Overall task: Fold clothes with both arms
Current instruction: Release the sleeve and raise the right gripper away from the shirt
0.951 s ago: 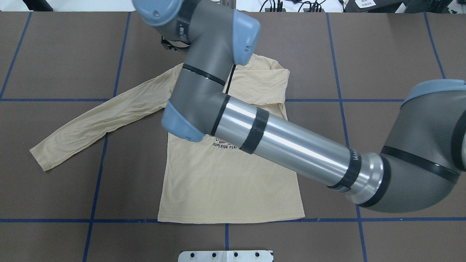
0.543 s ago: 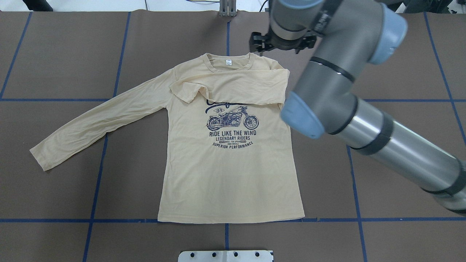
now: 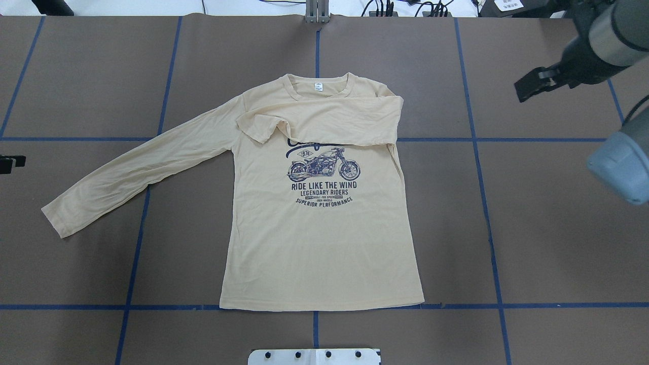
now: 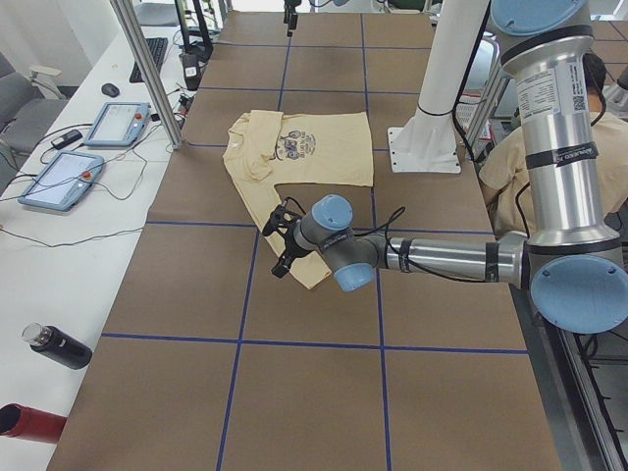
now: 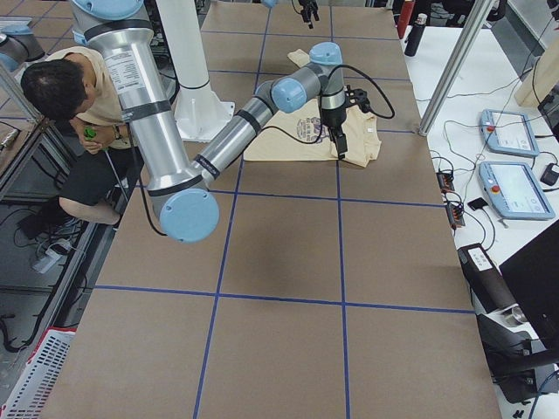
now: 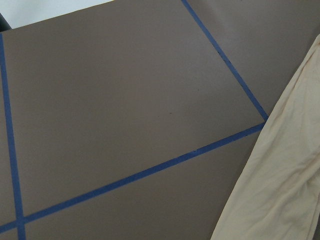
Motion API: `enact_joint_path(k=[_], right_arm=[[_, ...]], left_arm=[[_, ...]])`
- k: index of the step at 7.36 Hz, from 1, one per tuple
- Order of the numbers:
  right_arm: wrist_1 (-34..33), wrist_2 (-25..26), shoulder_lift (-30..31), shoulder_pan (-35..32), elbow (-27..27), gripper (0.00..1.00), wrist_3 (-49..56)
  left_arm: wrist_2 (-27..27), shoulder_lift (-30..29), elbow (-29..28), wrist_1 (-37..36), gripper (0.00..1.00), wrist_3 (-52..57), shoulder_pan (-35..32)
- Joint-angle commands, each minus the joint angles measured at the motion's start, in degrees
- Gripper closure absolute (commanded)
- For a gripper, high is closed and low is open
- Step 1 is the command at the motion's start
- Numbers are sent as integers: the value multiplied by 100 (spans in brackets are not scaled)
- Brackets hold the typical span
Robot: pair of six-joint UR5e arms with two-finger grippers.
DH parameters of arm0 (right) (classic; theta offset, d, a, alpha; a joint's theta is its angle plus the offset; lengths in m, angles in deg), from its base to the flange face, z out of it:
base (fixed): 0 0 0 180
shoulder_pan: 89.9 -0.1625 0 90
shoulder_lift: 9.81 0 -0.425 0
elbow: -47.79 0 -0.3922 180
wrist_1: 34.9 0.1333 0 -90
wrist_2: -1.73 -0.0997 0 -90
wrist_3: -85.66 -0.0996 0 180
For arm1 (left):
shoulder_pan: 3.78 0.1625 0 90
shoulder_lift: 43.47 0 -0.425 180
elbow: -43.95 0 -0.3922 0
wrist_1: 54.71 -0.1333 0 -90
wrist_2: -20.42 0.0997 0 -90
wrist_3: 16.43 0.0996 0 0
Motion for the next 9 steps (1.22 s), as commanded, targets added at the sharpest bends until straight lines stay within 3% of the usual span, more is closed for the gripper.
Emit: enact_joint_path(k=[1,2,4,9], right_arm=[[1104,-799,1368,-877,-9,0,878],[1370,-838,1747,-1029,-9,0,1080],[1478,-847,1812,-1083,-9,0,1117],[1487,-821,1821,-1083,0,0,1117]], left_arm=[[621,39,-672,891,0,-864,794],[684,39,-823,999,8,-893,857],[702,39,-965,1000,21,-893,972],[693,39,-1044,1009,39,-884,1271]])
